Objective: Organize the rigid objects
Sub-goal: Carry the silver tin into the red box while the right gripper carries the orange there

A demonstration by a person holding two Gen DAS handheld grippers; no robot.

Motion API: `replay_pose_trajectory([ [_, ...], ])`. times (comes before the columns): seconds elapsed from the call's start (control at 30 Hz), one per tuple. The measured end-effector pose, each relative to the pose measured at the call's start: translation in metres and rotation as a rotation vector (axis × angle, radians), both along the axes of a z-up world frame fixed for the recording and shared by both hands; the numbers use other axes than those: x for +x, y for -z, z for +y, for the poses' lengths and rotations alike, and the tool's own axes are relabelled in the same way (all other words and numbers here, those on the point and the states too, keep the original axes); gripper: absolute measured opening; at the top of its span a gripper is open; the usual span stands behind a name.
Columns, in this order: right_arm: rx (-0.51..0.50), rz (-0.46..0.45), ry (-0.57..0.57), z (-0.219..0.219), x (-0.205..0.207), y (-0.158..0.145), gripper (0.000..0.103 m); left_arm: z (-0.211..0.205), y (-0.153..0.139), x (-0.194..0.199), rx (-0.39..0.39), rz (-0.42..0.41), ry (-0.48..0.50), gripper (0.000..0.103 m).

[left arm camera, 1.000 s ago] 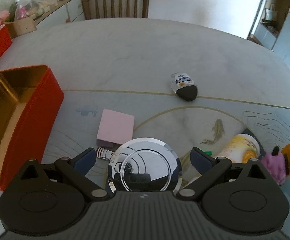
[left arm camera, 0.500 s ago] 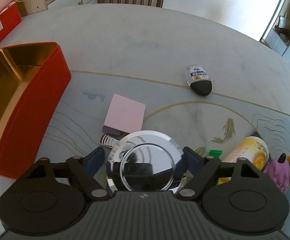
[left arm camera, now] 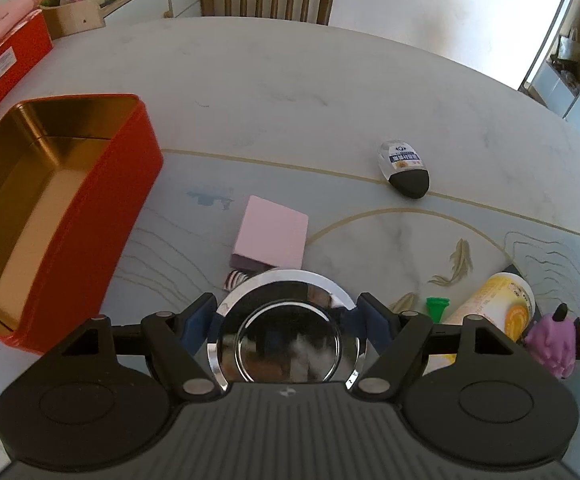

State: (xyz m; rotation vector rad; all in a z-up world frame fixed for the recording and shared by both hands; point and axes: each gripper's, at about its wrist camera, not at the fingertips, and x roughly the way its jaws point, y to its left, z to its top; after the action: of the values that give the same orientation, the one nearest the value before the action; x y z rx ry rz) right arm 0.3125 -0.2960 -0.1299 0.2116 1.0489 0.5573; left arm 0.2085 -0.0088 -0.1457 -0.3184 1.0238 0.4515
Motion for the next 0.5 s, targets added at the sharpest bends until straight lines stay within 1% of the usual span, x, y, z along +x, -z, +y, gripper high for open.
replay_pose_trajectory([
  [0.13, -0.023, -0.039, -0.017, 0.003, -0.010, -0.012, 0.052, 0.003, -0.005, -0.009, 0.001, -0.014, 0.009, 0.077],
  [0.27, 0.004, -0.056, -0.036, 0.006, -0.020, -0.026, 0.052, 0.004, -0.012, -0.019, -0.014, -0.030, 0.011, 0.076],
  [0.5, -0.010, -0.105, -0.126, 0.031, -0.045, -0.046, 0.052, 0.010, -0.021, -0.039, -0.038, -0.053, 0.023, 0.076],
])
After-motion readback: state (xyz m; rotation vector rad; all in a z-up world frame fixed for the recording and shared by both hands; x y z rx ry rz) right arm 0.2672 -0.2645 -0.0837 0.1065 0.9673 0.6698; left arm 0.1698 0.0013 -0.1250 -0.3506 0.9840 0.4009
